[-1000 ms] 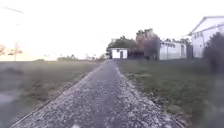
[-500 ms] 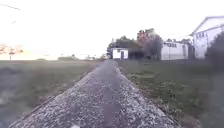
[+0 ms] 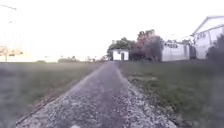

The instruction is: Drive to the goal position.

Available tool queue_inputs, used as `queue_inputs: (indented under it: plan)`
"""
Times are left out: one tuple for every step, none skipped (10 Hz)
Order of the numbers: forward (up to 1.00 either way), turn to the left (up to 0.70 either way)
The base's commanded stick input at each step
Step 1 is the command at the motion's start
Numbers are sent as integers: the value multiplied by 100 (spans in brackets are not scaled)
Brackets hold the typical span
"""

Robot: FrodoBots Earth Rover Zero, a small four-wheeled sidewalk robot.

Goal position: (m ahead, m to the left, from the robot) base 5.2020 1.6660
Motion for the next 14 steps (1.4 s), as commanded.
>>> queue_inputs:
  plan:
    - [70,0]
    - [70,0]
    - [70,0]
    - [70,0]
    - [70,0]
    - [70,0]
    - [70,0]
    - [70,0]
    - [70,0]
    - [70,0]
    - [70,0]
    - [70,0]
    - [70,0]
    - [70,0]
